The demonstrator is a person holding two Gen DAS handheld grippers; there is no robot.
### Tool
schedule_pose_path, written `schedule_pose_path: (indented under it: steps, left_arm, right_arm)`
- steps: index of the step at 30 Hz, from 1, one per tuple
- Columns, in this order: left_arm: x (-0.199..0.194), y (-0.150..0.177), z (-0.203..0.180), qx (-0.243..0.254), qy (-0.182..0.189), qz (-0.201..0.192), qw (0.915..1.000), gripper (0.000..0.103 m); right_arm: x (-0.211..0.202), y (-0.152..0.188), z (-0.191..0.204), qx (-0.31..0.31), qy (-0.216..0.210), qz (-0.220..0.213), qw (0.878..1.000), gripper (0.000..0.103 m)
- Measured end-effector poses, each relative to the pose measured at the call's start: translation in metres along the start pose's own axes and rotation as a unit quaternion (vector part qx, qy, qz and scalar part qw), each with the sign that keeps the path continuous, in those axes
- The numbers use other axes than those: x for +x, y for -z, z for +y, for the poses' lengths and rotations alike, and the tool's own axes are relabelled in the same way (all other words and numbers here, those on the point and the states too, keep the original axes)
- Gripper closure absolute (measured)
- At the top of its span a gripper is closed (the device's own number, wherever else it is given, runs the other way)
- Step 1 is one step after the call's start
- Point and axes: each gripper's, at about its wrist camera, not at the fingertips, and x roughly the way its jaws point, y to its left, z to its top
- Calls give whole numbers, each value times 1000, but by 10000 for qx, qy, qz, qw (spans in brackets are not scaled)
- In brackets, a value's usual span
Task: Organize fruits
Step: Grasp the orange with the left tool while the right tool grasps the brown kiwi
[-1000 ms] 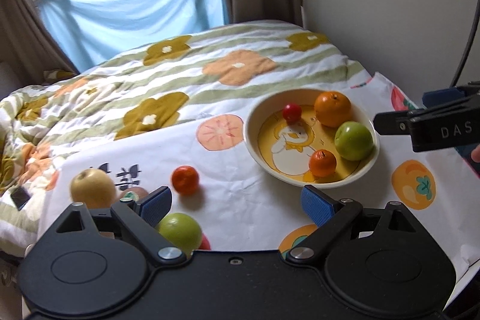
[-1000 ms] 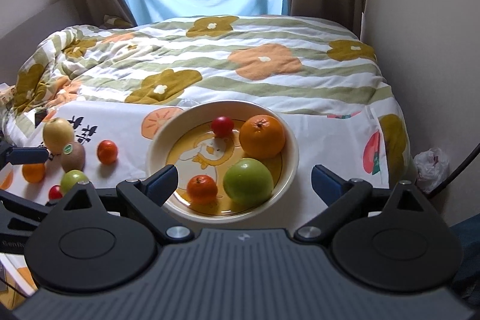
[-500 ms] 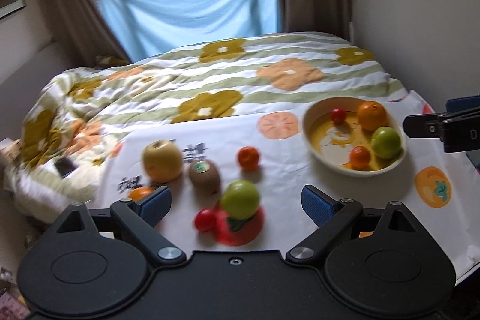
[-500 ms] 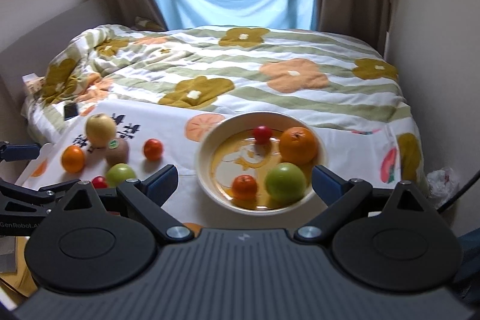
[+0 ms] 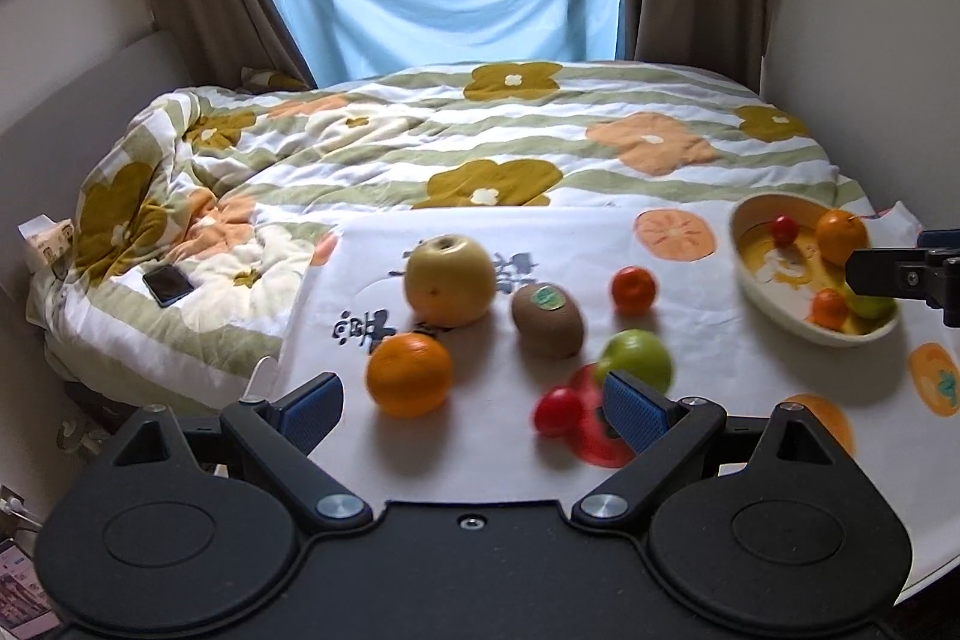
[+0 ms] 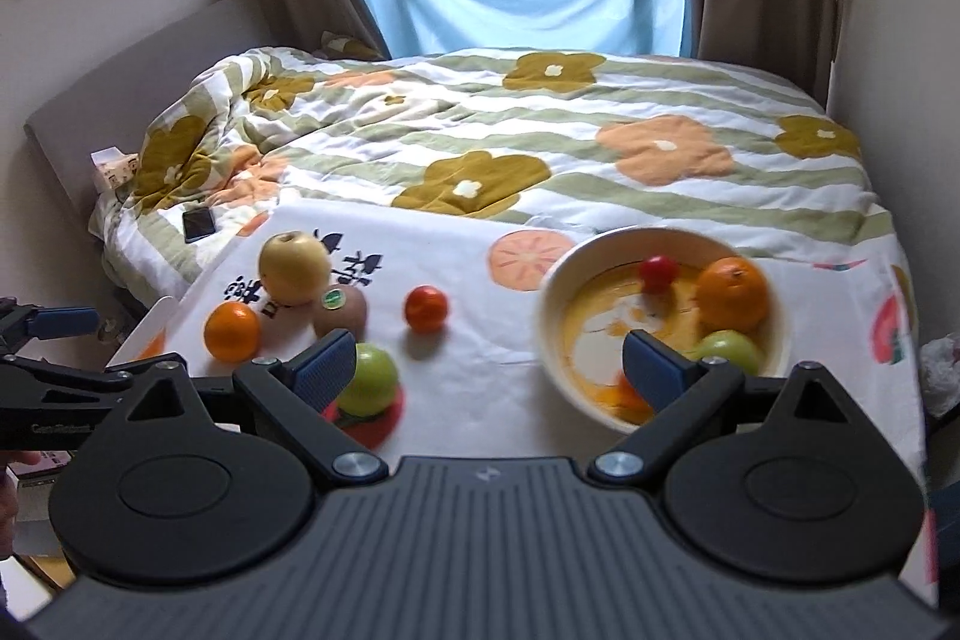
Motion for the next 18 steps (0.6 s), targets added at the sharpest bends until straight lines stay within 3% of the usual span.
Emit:
schedule_pose_path:
  steps: [11,18]
  left_arm:
    - [68,-5,60,201,530,250,9981,7]
    - [110,-6,72,552,998,431,9925,8]
  right_arm:
    - [72,-5,76,-92,59,309,9995,0]
    - [123,-16,100,-138,167,573,9981,0]
